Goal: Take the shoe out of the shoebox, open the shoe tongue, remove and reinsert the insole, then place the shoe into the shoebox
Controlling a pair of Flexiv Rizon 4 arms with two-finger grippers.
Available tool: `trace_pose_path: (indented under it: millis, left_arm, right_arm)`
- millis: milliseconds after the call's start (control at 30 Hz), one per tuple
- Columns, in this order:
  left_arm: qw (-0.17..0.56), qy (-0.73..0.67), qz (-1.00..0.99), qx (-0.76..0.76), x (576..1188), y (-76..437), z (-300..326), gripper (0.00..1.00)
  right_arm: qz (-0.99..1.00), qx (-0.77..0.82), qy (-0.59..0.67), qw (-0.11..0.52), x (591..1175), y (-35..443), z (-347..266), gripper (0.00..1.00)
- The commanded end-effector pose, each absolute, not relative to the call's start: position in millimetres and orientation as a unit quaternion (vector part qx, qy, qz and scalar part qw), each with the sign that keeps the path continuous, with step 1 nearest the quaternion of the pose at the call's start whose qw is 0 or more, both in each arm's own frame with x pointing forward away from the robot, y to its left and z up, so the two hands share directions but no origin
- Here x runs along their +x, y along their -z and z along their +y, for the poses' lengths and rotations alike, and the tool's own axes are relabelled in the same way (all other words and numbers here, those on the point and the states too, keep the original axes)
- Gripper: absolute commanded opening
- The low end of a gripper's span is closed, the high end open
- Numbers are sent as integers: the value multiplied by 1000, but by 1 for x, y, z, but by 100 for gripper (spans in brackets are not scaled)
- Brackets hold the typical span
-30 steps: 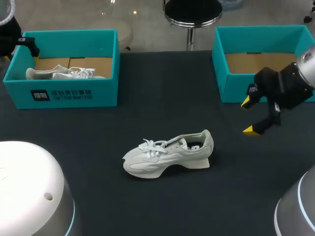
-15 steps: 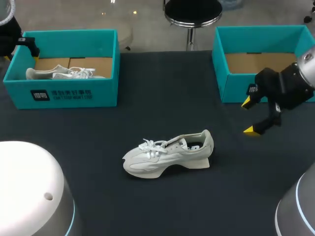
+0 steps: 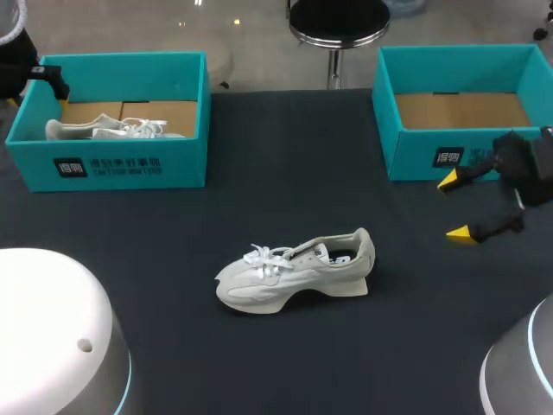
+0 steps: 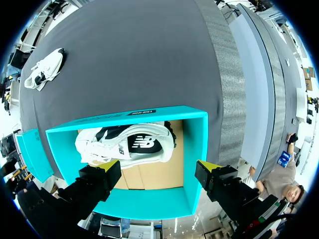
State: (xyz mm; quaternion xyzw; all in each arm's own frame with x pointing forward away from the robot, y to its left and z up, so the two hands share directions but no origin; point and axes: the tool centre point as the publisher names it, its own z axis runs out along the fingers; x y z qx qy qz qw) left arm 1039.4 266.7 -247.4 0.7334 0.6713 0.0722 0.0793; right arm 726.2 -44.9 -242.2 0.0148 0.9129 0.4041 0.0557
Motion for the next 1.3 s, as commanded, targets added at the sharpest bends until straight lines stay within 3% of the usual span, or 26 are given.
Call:
trace_pose_path:
  millis: [33, 1300]
  left_arm:
    - [79, -73, 671, 733, 1039, 247, 267, 100]
    - [79, -73, 671, 733, 1039, 247, 267, 100]
  right_arm:
    - [885, 17, -460, 62, 717, 256, -59, 100]
    - [865, -7, -498, 61, 722, 328, -57, 100]
